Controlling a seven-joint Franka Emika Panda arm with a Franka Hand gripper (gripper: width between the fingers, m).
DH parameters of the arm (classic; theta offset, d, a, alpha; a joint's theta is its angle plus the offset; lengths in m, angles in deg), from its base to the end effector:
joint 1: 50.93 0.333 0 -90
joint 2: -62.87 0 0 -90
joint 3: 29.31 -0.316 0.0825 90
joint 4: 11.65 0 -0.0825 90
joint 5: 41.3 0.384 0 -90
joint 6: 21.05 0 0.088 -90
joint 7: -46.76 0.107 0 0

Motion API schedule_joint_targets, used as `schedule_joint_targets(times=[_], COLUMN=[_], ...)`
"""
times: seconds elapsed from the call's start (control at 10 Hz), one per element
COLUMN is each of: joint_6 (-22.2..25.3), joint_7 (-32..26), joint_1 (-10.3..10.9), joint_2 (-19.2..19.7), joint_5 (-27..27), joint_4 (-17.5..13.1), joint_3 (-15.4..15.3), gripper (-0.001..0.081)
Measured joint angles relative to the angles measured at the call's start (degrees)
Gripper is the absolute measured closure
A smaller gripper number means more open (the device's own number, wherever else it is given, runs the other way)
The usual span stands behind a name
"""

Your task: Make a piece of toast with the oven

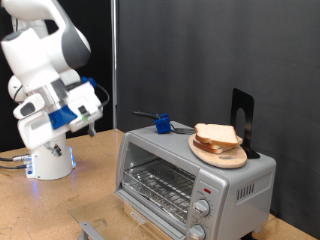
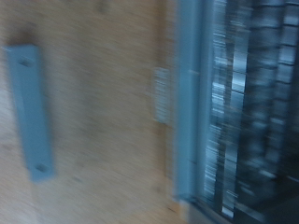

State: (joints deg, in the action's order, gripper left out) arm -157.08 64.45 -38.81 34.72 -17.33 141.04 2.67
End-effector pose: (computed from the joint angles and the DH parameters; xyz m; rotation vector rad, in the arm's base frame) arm 0.3797 -0.1239 0.3877 -2.3186 1.1301 -0.1228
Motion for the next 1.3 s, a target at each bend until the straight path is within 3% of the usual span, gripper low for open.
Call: schedule_joint_targets(times=[0.2,0.3,0.5,0.8,1.0,1.2,1.3], joint_6=[4.8,6.9,11.3,16.6,13.8,6.8,8.0], joint_7=[-7.0,-7.9,-7.9,-7.0,-6.5,-3.5,-4.0], joint_1=[2.9,3.7,5.1,7.1,8.3,9.1,9.1], joint_2=[-3.6,-3.8,0.1,9.5,14.3,18.0,17.9], joint_5=[6.6,7.0,4.9,5.3,6.3,7.0,7.0], joint_4=[-3.3,-5.5,-10.5,-17.2,-19.3,-19.9,-19.9], joint_3=[5.1,6.3,6.6,6.8,6.0,4.0,4.1], gripper=[0.0003,0.0003,0.0003,0.0003,0.0003,0.0003,0.0003])
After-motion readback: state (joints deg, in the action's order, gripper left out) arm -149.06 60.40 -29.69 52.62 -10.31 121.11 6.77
